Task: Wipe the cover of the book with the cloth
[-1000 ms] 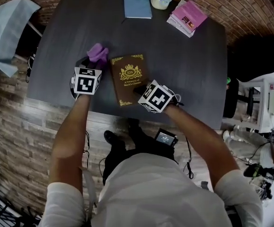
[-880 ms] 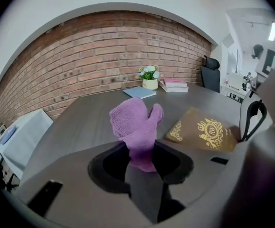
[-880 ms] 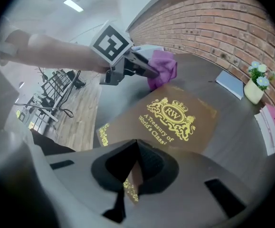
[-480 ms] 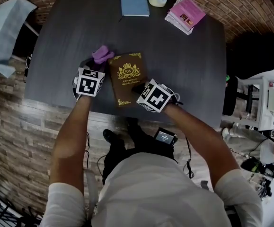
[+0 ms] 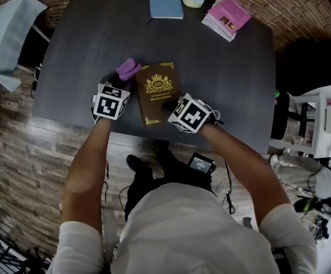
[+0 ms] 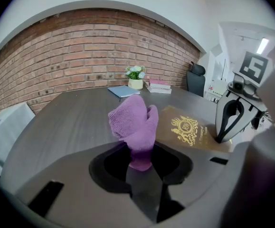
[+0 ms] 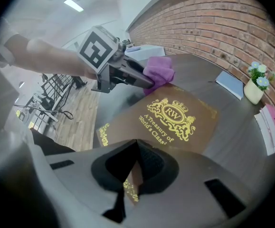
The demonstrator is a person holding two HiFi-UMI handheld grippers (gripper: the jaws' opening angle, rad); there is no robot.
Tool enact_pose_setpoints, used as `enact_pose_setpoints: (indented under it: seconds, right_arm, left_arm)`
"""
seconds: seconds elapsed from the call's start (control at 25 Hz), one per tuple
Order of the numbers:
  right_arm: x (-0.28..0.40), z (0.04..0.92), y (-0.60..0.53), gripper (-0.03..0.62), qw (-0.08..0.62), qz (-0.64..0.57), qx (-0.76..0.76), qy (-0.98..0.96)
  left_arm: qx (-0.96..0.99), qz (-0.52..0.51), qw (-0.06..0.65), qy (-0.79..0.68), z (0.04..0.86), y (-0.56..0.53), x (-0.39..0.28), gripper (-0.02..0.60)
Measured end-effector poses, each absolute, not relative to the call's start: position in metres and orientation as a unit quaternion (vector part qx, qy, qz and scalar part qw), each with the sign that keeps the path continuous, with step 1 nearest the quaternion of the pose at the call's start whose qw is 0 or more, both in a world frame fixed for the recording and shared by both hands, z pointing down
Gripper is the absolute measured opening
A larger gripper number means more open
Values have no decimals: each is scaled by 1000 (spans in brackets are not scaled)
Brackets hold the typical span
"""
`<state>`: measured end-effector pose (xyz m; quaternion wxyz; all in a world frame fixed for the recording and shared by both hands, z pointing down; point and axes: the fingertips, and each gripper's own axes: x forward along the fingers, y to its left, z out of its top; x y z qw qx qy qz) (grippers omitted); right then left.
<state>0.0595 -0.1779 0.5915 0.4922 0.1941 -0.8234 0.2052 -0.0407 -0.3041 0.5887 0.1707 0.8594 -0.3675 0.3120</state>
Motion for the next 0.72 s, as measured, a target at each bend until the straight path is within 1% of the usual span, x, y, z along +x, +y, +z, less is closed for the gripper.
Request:
enact_pose_setpoints:
  seconds: [0.72]
  right_arm:
    - [60, 591, -178, 15, 498, 198, 199, -821]
  left_arm:
    - [873, 316, 185, -322, 593, -250, -35, 127]
